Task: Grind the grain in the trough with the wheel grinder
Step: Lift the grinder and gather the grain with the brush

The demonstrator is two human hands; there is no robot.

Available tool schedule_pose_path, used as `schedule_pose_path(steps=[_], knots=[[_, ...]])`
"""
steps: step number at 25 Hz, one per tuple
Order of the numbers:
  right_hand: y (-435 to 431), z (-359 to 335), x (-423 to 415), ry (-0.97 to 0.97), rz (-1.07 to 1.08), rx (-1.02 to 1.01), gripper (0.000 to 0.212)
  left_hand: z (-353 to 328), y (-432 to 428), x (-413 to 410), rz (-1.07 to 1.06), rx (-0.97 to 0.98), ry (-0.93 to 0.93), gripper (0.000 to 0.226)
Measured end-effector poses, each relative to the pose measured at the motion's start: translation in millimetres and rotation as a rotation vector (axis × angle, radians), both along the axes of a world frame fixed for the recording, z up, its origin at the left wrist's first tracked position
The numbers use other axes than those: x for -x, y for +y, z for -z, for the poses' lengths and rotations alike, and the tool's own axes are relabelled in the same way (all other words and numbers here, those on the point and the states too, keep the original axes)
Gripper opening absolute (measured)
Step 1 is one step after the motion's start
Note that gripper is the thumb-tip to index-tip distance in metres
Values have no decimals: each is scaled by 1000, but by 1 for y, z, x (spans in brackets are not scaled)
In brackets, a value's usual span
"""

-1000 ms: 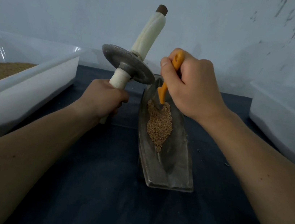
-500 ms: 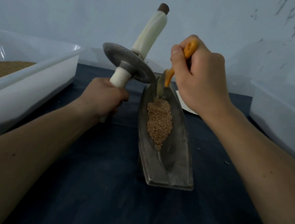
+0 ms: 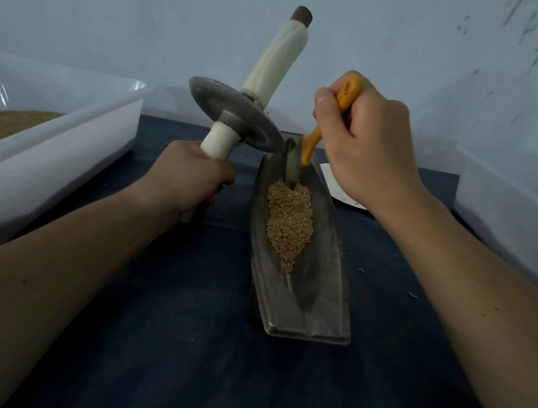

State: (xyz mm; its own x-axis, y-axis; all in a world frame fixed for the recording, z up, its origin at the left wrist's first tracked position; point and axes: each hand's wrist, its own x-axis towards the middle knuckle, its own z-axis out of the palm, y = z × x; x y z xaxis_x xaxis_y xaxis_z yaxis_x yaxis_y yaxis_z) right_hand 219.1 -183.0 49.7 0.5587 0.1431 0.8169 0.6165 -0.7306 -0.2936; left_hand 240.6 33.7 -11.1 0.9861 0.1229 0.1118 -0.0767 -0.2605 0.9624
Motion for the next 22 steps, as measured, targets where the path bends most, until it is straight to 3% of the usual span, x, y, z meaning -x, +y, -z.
schedule_pose_path(steps=[5, 9, 22], knots=[[2, 7, 2, 136, -7, 119, 29, 1, 1, -2, -6, 14, 5, 17], [2, -2, 2, 57, -2, 23, 36, 1, 0, 0, -1, 17, 2, 17], [4, -10, 8, 53, -32, 12, 39, -3, -2, 4, 0, 4, 13, 17]])
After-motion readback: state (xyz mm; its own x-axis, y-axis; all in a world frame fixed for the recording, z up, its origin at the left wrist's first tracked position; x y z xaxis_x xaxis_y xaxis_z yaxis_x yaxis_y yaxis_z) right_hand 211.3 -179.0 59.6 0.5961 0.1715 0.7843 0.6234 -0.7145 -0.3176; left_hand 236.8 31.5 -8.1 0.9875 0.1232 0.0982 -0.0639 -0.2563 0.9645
